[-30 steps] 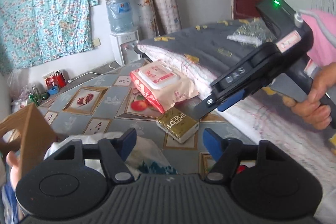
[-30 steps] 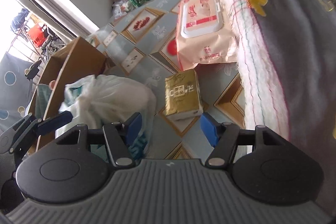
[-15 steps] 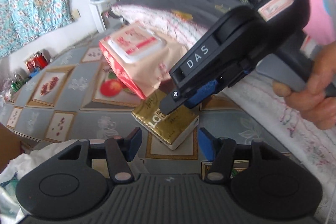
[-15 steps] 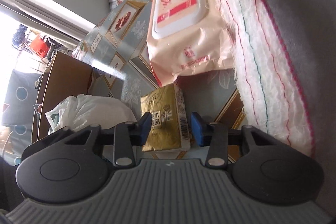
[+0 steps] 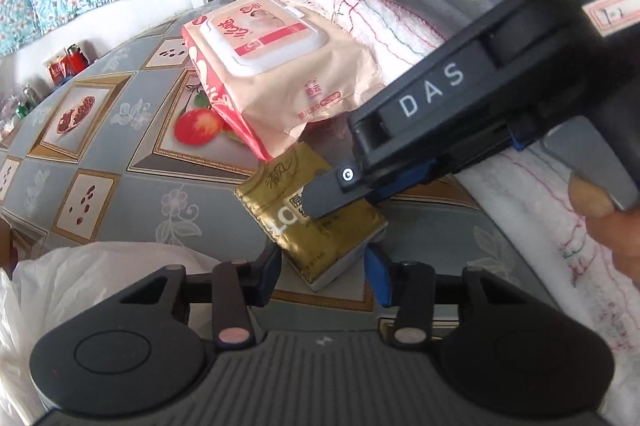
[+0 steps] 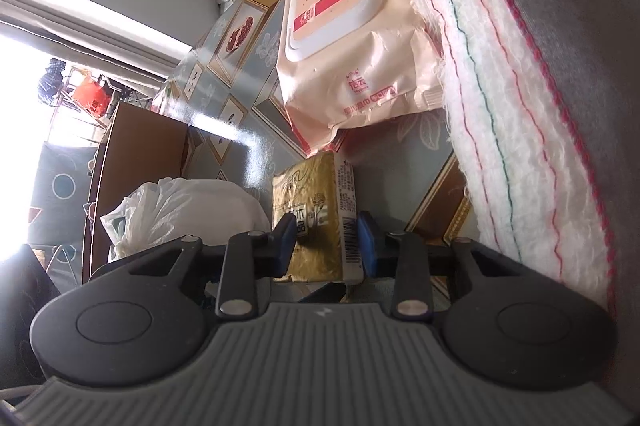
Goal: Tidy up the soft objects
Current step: 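Carry the gold tea box over the cardboard box with the right tool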
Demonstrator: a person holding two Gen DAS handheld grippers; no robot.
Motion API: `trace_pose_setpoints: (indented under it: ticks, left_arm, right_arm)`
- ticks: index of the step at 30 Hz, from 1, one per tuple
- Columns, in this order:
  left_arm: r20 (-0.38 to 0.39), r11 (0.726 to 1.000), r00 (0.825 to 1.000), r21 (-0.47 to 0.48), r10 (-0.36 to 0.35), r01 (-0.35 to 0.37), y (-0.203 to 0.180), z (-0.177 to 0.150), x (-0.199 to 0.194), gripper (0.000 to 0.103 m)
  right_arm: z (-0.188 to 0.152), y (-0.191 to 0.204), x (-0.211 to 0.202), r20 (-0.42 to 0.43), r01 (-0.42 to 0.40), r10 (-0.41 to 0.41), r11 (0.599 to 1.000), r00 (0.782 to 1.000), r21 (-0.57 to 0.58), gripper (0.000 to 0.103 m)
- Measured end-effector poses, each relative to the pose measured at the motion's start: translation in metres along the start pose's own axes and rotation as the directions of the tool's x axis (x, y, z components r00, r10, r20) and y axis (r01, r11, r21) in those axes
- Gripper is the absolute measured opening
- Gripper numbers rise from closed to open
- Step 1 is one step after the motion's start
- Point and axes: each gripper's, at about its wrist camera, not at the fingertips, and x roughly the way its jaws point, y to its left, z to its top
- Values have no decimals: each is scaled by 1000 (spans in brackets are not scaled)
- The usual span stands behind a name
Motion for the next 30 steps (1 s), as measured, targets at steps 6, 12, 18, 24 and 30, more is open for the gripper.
trace_pose_setpoints:
  ticks: [6,12,18,24,30]
  left_arm:
    - [51,1000,999,5,-4,4,-8,2,-29,47]
    - [151,1000,988,17,9,-12,-19,1,-82,47]
    - [264,999,963,6,48,-51,-22,-11,-148,47]
    - [345,993,932,-73,110,-90,-4,-38,-211,47]
    - [372,969,902,-188,220,-159,30,-78,-256,47]
  right_arm:
    - [-12,15,-34,58,-8,9,1000,998,-13,32]
    - [-30,53,-82,138,-14,24,998,990,-68,32]
    - [-50,111,-124,193,-21,54,985,980,-172,32]
    - [-72,184,-132,191,-40,100,955,977,-294,32]
    - [-92,268,-105,106,-97,153,905,982,-414,33]
